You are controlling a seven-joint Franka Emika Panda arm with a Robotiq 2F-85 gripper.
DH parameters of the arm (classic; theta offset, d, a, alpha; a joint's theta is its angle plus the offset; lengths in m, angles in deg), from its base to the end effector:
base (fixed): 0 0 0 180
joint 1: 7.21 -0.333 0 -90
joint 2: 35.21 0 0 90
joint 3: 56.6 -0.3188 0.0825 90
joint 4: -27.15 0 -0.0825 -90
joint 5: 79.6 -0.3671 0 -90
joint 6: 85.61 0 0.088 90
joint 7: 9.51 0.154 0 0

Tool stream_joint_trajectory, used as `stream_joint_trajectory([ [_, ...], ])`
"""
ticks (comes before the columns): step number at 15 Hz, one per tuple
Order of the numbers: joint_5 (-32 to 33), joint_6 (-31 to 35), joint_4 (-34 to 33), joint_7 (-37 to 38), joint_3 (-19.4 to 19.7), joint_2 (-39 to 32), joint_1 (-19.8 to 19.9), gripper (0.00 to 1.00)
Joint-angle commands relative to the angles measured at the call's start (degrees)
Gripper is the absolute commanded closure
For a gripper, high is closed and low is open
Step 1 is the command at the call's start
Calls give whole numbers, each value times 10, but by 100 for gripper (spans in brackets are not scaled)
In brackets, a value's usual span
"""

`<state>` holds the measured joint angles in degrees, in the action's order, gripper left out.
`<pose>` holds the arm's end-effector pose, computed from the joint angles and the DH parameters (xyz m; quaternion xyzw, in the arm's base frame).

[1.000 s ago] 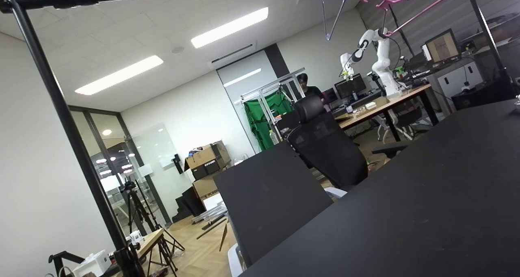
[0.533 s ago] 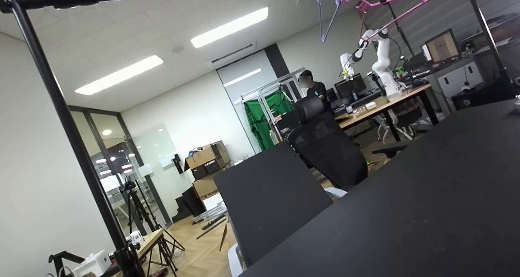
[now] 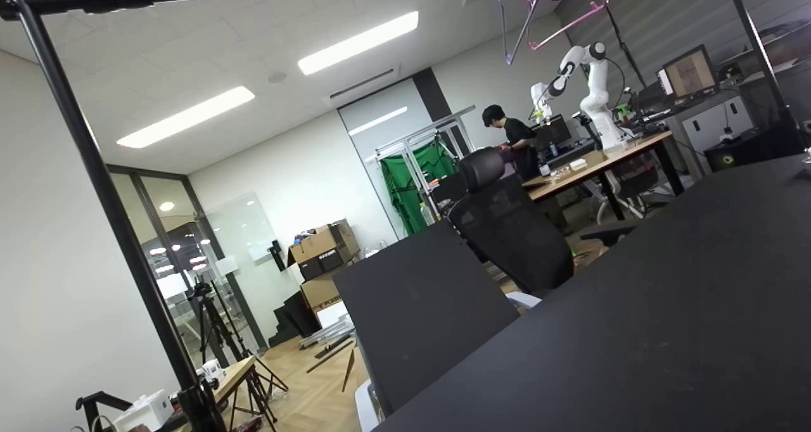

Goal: Hook the hanger onto the rail

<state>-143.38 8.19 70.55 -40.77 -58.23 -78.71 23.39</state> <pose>0.7100 -0.2530 0.5525 -0.8423 -0.0099 -0.3152 0.4372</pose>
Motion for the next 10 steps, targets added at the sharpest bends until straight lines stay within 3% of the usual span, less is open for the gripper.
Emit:
stream_joint_trajectory([
  [1, -52, 20, -68, 47, -20, -39, 15, 98],
  [5, -80, 29, -95, 61, -21, -61, 21, 98],
  [10, -25, -48, -142, 100, -7, -73, 22, 98],
])
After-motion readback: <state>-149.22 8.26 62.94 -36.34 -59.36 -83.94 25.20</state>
